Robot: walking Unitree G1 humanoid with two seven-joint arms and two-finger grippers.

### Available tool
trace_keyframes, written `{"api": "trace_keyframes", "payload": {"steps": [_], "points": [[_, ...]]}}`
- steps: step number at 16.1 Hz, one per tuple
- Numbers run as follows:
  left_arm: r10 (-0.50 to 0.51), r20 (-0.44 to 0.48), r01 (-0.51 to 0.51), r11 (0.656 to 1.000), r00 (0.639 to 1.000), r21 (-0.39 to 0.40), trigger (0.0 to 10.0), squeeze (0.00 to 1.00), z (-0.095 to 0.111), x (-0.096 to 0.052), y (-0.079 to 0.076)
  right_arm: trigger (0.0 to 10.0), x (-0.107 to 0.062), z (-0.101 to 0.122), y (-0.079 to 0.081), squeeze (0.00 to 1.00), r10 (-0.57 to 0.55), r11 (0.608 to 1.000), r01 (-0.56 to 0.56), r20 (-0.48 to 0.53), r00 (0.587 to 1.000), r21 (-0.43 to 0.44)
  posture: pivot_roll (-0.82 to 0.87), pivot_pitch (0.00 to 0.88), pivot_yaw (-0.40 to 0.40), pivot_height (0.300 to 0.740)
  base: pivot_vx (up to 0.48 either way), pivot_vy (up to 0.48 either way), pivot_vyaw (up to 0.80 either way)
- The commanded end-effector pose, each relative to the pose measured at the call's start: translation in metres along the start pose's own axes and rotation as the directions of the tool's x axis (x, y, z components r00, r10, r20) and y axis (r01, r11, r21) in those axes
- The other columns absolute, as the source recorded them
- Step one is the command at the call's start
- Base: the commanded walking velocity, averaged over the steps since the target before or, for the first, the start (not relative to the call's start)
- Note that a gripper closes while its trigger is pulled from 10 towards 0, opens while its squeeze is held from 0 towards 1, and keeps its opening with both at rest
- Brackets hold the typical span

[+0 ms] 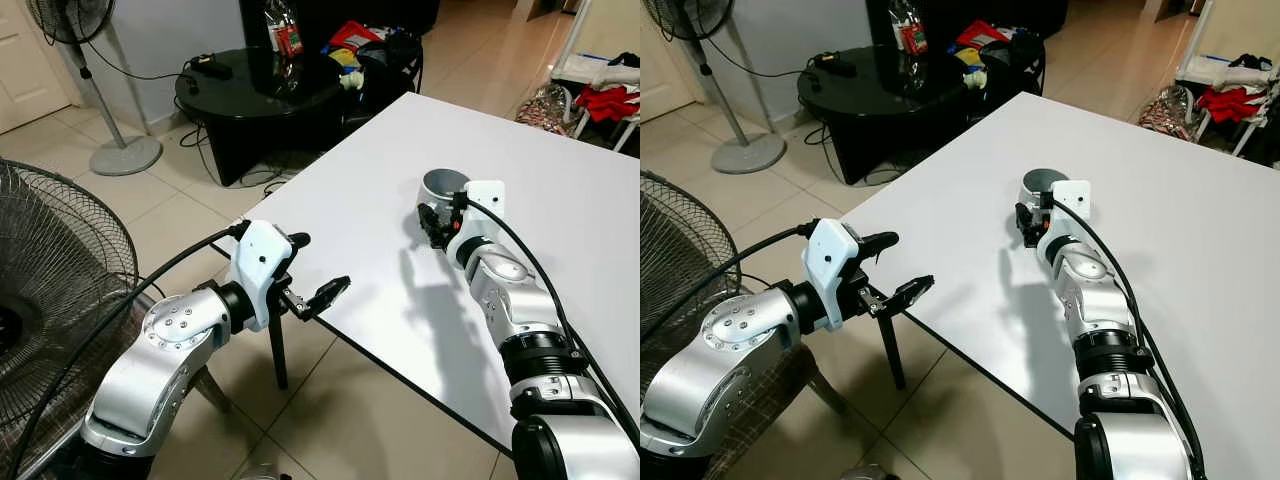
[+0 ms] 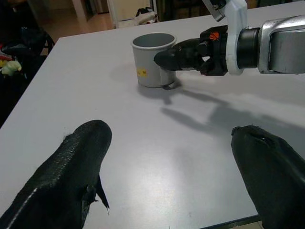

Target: Setting the table

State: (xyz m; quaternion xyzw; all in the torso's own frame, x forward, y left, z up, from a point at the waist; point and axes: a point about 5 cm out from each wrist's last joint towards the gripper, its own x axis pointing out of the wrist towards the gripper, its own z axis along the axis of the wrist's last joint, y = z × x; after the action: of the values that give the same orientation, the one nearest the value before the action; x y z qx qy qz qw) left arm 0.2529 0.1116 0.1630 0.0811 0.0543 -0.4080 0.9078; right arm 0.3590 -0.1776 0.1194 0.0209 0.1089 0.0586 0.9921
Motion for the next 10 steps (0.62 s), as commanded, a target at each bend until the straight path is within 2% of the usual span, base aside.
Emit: {"api": "trace_keyframes", "payload": {"steps": [1, 8, 9, 10], "points": [[0.011, 0.0, -0.011, 1.0, 1.0, 0.007, 10.0, 0.0, 0.001, -0.001, 0.003, 10.0, -0.001, 0.004, 0.0, 1.0, 0.009, 1.0, -0.009, 0.011, 1.0, 0.004, 0.14, 0.0, 0.063, 0.74, 0.0, 0.0, 0.0], [0.011, 0.0, -0.011, 1.0, 1.0, 0.007, 10.0, 0.0, 0.001, -0.001, 0.003, 10.0, -0.001, 0.004, 0.0, 1.0, 0.009, 1.0, -0.009, 0.011, 1.0, 0.004, 0.14, 0.0, 0.063, 0.74, 0.0, 0.0, 0.0], [0.022, 0.001, -0.022, 1.0, 1.0, 0.001, 10.0, 0.0, 0.002, -0.001, 0.004, 10.0, -0.008, 0.006, 0.0, 1.0, 0.013, 1.0, -0.013, 0.01, 1.0, -0.005, 0.14, 0.0, 0.061, 0.74, 0.0, 0.0, 0.0], [0.165, -0.001, -0.165, 0.986, 0.986, 0.001, 10.0, 0.0, -0.003, -0.005, 0.015, 10.0, -0.052, -0.018, -0.002, 1.0, -0.067, 0.998, 0.066, -0.036, 0.997, -0.025, 0.11, 0.0, 0.091, 0.74, 0.0, 0.0, 0.0]]}}
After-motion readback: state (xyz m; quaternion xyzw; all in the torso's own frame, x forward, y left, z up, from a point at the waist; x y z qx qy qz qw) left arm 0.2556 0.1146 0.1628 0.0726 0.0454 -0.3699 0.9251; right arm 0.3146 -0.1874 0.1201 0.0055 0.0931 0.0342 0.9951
